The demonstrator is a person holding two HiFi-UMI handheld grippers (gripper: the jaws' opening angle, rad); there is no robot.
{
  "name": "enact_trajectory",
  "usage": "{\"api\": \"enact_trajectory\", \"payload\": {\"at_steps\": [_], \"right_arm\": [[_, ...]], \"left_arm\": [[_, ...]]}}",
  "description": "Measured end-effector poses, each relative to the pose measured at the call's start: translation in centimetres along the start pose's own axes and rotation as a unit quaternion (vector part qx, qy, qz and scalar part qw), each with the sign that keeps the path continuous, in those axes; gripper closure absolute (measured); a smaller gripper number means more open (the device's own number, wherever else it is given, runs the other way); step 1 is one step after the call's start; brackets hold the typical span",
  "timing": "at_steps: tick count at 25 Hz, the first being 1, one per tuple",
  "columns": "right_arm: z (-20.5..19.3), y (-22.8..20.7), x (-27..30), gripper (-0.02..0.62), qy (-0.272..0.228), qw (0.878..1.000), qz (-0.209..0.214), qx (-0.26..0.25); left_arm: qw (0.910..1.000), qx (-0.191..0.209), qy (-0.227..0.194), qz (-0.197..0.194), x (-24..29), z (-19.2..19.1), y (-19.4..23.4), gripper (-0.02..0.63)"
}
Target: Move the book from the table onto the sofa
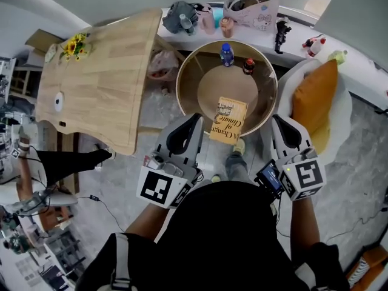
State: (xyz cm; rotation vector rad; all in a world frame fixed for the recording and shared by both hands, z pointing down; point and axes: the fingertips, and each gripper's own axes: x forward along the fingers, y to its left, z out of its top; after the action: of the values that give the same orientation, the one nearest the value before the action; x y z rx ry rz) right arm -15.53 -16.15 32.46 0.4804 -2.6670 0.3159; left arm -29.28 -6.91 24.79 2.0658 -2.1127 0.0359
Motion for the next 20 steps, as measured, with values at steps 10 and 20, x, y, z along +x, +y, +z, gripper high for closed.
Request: {"api": "enact_trajectory", "payload": {"at_steps": [10,20], "right_arm": [[-6.3,-1.4,6.4,0.586,0.071,0.995,0.065,0.016],[-15.9,-2.4,9.7,0.586,0.136,0.988,0.074,0.024]], "left_arm": [[0.9984,-0.005,0.055,0.01,2.4,-3.7,2.3,0.592],[0.9958,-0.013,0.085,-0.033,4.3,-9.0,5.4,0.592]]}}
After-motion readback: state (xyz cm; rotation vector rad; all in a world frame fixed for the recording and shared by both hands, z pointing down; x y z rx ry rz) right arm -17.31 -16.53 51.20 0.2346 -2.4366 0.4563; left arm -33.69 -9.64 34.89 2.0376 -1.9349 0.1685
